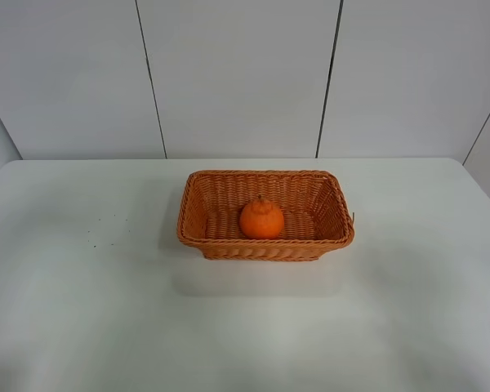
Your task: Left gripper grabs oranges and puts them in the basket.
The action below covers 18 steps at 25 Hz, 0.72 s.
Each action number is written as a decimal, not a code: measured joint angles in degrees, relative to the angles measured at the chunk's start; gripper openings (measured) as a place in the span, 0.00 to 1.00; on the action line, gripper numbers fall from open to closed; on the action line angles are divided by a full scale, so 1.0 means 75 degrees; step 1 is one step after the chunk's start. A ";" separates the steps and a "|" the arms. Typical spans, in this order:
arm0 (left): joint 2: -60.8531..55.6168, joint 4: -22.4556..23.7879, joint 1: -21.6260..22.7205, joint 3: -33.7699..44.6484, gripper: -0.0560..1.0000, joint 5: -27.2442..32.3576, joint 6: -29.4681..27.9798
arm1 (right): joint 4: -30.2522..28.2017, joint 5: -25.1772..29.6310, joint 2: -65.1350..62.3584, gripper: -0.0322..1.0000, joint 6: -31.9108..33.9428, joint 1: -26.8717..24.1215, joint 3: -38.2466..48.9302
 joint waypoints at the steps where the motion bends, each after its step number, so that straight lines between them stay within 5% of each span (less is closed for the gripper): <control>1: -0.0260 -0.0038 0.0000 0.0175 0.89 0.0047 0.0018 | 0.0000 0.0000 0.0000 0.70 0.0000 0.0000 0.0000; 18: -0.3976 -0.0125 0.0000 0.0978 0.88 0.1331 -0.0093 | 0.0000 0.0000 0.0000 0.70 0.0000 0.0000 0.0000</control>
